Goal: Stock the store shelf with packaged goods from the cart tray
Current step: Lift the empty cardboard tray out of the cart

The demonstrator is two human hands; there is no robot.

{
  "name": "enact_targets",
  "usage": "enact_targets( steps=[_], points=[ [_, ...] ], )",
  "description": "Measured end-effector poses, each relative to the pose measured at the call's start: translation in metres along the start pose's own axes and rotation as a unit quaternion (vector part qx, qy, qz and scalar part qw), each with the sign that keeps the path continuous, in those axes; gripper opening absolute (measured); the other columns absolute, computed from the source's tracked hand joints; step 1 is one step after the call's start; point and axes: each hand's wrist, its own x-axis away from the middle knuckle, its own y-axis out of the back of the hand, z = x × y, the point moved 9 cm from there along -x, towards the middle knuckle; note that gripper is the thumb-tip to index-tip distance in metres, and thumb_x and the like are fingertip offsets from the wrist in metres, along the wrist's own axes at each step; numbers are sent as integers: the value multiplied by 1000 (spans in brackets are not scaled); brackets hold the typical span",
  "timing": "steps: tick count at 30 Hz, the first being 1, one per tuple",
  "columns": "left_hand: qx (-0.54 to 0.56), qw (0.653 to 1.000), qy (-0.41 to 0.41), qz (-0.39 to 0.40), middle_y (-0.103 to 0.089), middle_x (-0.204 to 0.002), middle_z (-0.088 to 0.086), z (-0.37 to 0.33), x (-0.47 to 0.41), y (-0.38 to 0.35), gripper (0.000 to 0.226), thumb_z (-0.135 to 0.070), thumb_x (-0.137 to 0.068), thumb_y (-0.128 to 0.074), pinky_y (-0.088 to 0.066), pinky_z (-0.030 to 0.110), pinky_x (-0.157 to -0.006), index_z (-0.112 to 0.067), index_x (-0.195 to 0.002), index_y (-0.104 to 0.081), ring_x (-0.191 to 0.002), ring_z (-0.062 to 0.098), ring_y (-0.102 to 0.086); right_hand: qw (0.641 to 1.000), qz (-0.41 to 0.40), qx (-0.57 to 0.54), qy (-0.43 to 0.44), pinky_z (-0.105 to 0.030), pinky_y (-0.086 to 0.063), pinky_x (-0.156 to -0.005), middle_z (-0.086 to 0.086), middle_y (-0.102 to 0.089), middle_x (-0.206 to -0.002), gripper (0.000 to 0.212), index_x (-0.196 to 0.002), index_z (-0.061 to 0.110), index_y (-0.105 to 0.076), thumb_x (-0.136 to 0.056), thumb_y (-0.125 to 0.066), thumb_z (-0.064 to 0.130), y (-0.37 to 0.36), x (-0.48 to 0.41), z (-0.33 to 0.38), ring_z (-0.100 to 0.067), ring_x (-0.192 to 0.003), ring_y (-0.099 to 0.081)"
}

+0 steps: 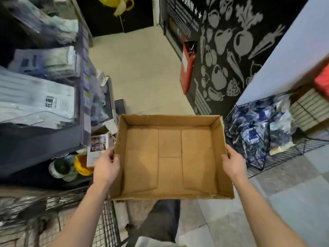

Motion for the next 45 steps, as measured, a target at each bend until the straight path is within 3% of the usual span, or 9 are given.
enact_targets(
  steps=[3, 7, 9, 17, 22, 28, 34, 39, 45],
  points=[
    [6, 999, 17, -40, -70, -127, 21, -38, -65, -21, 42, -21, -105, -53, -49, 47, -99, -14, -147, -56, -116, 42, -65, 1000, -4, 15, 11, -42, -59, -82, -2, -74, -109, 49, -144, 43, -50, -100, -43, 22, -2, -82, 49, -28, -88, -68],
    [34, 998, 20, -49, -73, -118, 24, -93, -170, -36, 38, -16, -104, -54, -51, 44, -90, -13, -142, -60, -107, 44, -68, 1000, -11, 14, 21, -38, -55, -88, -4, -72, -113, 44, -142, 37, -54, -103, -42, 19, -1, -181, 132, -26, -93, -66],
    [42, 997, 39, -55, -73, -118, 24, -115, -217, -34, 37, -17, -104, -54, -51, 45, -91, -15, -141, -60, -107, 44, -68, 1000, -6, 13, 26, -43, -57, -89, -3, -73, -109, 44, -140, 41, -54, -103, -42, 20, 0, -227, 174, -24, -92, -67],
    [40, 990, 104, -87, -73, -119, 16, -180, -383, -26, 39, -26, -106, -49, -53, 49, -94, -26, -145, -55, -107, 41, -67, 999, 13, 14, 35, -41, -46, -107, -9, -61, -140, 52, -155, 25, -40, -104, -49, 17, -26, -396, 332, -31, -126, -59],
    [44, 986, 127, -93, -72, -122, 12, -201, -507, -37, 38, -25, -105, -52, -54, 48, -95, -24, -143, -55, -107, 35, -67, 996, 58, 39, 59, -45, -53, -101, -2, -66, -131, 45, -148, 34, -49, -105, -48, 21, -79, -530, 425, -26, -116, -65],
    [65, 971, 183, -140, -74, -107, 9, -246, -640, -15, 34, -22, -102, -58, -57, 48, -90, -23, -136, -58, -97, 34, -70, 983, 124, 60, 117, -48, -44, -112, -7, -59, -144, 48, -152, 29, -46, -105, -51, 20, -132, -687, 581, -34, -130, -56],
    [95, 950, 229, -192, -74, -116, 10, -283, -760, 25, 38, -25, -102, -58, -53, 47, -99, -22, -139, -60, -108, 35, -69, 969, 153, 82, 178, -50, -47, -108, -2, -65, -135, 46, -149, 32, -49, -104, -50, 22, -178, -797, 747, -32, -122, -61],
    [124, 935, 265, -200, -73, -104, 9, -272, -862, 38, 35, -22, -103, -57, -50, 42, -90, -18, -138, -59, -98, 33, -68, 953, 186, 106, 213, -46, -52, -103, -4, -66, -136, 46, -149, 34, -50, -104, -51, 24, -251, -870, 861, -31, -120, -63],
    [148, 917, 306, -209, -74, -101, 3, -243, -1009, 71, 33, -24, -104, -53, -57, 43, -82, -23, -137, -56, -91, 31, -71, 938, 187, 145, 254, -41, -45, -112, -3, -61, -143, 48, -150, 29, -50, -102, -55, 23, -365, -944, 1020, -31, -131, -57]
  ],
)
